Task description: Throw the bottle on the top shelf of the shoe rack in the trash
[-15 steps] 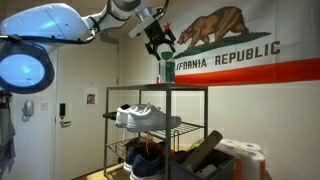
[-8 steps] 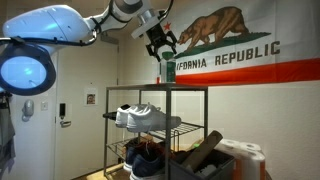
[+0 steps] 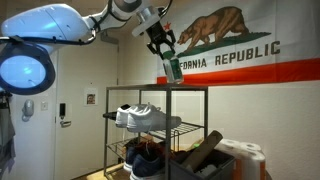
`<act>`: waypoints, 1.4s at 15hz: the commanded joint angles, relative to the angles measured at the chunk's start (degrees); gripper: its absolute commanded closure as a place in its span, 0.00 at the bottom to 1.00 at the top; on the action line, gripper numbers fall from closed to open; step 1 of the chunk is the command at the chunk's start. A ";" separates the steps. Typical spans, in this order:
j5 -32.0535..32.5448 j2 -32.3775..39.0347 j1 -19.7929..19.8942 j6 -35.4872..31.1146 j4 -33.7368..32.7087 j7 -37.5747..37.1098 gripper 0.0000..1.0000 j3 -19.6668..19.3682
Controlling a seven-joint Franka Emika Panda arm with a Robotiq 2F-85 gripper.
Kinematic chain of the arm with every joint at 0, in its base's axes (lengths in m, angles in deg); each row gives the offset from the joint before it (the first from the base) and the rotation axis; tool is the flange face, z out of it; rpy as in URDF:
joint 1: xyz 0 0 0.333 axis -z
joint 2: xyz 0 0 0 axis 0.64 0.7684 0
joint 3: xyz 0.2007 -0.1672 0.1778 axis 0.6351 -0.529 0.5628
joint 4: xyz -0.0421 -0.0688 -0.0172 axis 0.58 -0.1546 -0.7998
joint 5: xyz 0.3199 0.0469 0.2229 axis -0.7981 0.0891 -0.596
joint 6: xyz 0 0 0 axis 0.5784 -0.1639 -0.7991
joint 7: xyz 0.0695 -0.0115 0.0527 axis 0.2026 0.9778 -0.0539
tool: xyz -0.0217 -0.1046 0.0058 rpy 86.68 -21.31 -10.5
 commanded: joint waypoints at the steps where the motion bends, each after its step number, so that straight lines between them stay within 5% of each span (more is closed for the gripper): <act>1: -0.82 -1.73 0.72 -0.96 2.95 1.88 0.60 0.49; 14: 5.12 -8.61 0.94 3.08 2.58 0.06 0.60 -3.15; 15: 4.08 -4.99 0.84 7.24 -5.28 0.87 0.60 -5.08; 16: 4.49 -9.67 2.45 4.96 2.24 0.29 0.60 -4.18; 21: 2.40 -10.70 9.09 7.03 1.79 0.73 0.60 -4.83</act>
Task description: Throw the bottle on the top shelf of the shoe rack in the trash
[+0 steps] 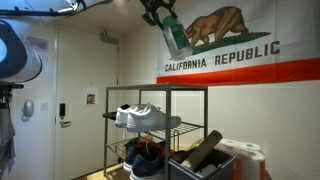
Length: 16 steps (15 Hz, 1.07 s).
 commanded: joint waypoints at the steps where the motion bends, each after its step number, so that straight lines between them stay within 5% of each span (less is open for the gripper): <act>1: -2.07 -2.20 5.01 1.41 2.74 0.98 0.60 -0.37; 5: -4.72 -1.13 10.60 1.76 2.86 1.21 0.60 0.17; 6: -6.42 3.23 10.52 5.17 -4.30 1.74 0.60 -1.88; 7: -6.37 -0.24 12.41 2.32 2.86 1.43 0.60 0.08; 9: -7.06 0.77 13.24 2.48 3.05 1.38 0.60 0.13; 10: -8.46 5.27 12.69 5.67 -4.02 1.83 0.60 -1.76; 11: -7.72 1.95 13.52 2.74 2.94 1.51 0.60 -0.10; 13: -7.93 3.17 13.71 2.83 2.89 1.65 0.60 -0.04; 14: -8.87 7.40 13.00 6.16 -3.79 1.91 0.60 -1.68; 15: -7.93 4.31 13.66 3.42 2.86 1.64 0.60 -0.12; 16: -7.89 5.02 13.68 3.58 2.64 1.77 0.60 -0.11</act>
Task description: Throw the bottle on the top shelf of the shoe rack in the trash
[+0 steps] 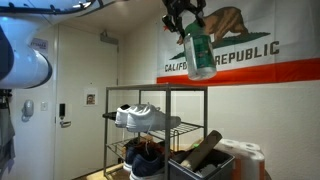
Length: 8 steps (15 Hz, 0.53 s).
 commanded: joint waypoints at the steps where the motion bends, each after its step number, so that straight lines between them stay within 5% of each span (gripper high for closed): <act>1: -1.90 4.10 0.19 2.75 -4.72 2.03 0.60 -0.98; 2: -1.02 1.32 0.89 0.10 1.56 1.87 0.60 0.50; 4: -1.96 5.94 0.62 2.94 -4.57 2.54 0.60 -0.86; 8: -0.68 5.92 0.99 0.81 0.34 3.70 0.60 0.37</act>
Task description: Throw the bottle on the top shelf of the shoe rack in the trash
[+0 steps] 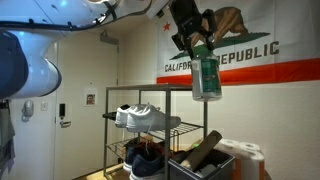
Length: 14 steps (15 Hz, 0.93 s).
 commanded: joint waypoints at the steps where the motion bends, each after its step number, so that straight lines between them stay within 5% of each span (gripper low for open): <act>1: -0.24 1.18 0.42 -0.85 1.04 3.19 0.60 0.40; 3: -0.44 5.29 -0.55 0.98 -4.27 4.63 0.60 -0.89; 4: 0.73 3.21 -0.67 -1.50 0.54 5.02 0.60 0.09; 11: 2.87 7.85 -3.79 -4.06 0.03 8.64 0.60 -0.37; 12: 2.33 11.19 -4.43 -2.69 -4.76 8.92 0.60 -1.39; 14: 3.01 10.57 -4.54 -6.11 -1.09 8.98 0.60 -0.74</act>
